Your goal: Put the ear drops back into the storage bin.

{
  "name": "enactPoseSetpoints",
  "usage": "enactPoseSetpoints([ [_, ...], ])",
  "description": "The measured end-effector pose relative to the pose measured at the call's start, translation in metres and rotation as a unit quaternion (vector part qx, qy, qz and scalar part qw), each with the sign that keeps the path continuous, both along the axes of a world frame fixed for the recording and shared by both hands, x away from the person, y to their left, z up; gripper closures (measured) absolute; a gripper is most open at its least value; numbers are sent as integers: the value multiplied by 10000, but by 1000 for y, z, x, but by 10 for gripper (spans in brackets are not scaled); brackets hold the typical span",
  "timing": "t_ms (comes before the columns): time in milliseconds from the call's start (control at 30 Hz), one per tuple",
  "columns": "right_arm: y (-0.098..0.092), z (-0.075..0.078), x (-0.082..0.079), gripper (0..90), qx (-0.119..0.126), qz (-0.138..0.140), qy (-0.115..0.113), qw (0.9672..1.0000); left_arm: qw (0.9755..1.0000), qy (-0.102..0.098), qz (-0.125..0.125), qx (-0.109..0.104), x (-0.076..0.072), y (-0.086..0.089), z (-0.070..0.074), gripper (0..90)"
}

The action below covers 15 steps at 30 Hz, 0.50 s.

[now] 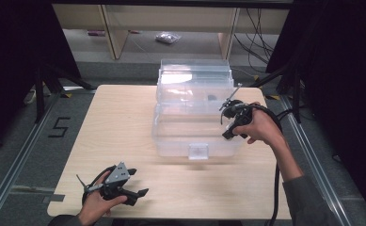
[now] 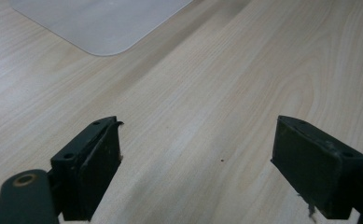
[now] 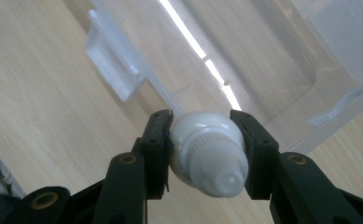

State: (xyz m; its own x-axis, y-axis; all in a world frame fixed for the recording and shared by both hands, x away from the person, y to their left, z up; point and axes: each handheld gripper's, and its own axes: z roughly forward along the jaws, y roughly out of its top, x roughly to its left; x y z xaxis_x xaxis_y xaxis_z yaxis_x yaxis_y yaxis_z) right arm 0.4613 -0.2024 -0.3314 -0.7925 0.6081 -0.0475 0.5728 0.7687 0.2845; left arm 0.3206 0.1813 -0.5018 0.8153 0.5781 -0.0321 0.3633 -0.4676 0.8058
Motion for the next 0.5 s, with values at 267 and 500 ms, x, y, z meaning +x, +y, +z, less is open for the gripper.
enactPoseSetpoints([
  [267,0,-12,29,603,-138,-159,55,9998,9999,2,46,-164,-1,-2,-2,148],
  [500,2,-24,47,602,-286,-331,163,9989,9999,13,41,-124,0,-1,-2,148],
])
